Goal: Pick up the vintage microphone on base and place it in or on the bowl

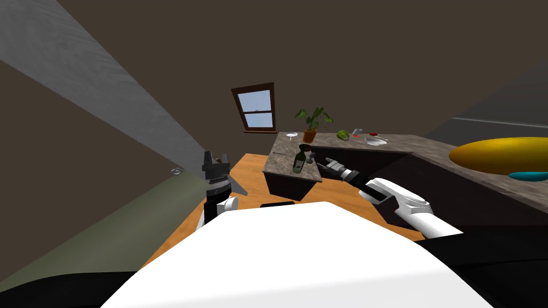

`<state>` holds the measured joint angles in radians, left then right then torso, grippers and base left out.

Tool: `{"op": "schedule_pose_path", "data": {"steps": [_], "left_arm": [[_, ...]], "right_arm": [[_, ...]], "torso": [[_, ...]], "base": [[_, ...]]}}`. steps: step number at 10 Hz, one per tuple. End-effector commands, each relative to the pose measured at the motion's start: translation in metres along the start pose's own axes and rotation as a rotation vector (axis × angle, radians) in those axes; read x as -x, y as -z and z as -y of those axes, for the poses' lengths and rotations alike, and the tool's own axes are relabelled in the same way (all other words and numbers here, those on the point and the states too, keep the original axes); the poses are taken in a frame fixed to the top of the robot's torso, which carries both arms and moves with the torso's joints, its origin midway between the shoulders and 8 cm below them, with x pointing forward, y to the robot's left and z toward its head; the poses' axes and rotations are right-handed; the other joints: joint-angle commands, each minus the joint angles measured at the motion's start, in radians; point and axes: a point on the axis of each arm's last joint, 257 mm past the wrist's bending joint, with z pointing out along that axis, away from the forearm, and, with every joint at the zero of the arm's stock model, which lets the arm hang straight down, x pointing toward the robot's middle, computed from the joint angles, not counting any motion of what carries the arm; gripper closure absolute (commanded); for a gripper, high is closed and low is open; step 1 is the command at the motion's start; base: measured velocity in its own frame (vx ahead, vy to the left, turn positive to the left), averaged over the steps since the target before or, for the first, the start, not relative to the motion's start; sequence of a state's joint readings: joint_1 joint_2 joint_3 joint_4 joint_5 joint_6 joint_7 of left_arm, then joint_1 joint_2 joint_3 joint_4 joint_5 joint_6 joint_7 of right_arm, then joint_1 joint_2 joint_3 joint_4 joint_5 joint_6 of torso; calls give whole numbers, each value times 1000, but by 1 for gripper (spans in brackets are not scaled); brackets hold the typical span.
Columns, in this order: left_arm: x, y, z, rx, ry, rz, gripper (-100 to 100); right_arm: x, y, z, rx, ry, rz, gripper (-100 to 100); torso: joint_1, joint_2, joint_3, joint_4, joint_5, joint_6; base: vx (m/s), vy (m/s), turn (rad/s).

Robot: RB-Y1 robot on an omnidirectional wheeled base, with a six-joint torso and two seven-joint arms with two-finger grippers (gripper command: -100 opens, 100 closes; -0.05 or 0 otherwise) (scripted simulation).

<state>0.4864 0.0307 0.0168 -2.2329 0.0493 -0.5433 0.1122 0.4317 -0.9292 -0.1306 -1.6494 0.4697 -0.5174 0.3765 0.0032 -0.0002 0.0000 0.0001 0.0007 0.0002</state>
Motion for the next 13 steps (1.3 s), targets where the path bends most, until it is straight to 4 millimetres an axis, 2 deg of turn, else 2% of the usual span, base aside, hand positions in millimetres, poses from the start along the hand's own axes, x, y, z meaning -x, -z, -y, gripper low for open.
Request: {"op": "schedule_pose_path", "data": {"steps": [1, 2, 4, 5, 6, 7, 10, 11, 13], "left_arm": [[0, 0, 0, 0, 0, 0, 0], [0, 0, 0, 0, 0, 0, 0], [0, 0, 0, 0, 0, 0, 0], [0, 0, 0, 0, 0, 0, 0], [0, 0, 0, 0, 0, 0, 0], [0, 0, 0, 0, 0, 0, 0], [0, 0, 0, 0, 0, 0, 0], [0, 0, 0, 0, 0, 0, 0], [0, 0, 0, 0, 0, 0, 0]], "right_arm": [[-22, 9, 20, -16, 98, -89, -100], [-21, 10, 23, -12, 115, -99, -100], [-44, 26, 52, -27, 244, -214, -100], [-43, 27, 57, -27, 256, -223, -100], [-52, 37, 73, -34, 322, -282, -100], [-52, 37, 74, -33, 325, -283, -100], [-72, 69, 123, -53, 510, -446, -100], [-69, 69, 125, -51, 520, -449, -100], [-76, 90, 156, -60, 633, -548, -100]], "torso": [[0, 0, 0, 0, 0, 0], [2, 0, 0, 0, 0, 0], [1, -1, -1, 0, 0, 0], [2, -1, -1, 0, 0, 0], [2, -1, -1, 0, 0, 0], [1, -2, -1, 0, 0, 0], [2, -2, -1, 0, 0, 0], [3, -3, -2, -1, 1, 0], [2, -1, -1, 0, 0, 0]], "base": [[0, 79, 136], [8, 66, 60], [19, 75, 122], [16, 70, 41], [29, 64, 80], [21, 44, 43], [36, 79, 121], [35, 71, 36], [32, 84, 87]]}}
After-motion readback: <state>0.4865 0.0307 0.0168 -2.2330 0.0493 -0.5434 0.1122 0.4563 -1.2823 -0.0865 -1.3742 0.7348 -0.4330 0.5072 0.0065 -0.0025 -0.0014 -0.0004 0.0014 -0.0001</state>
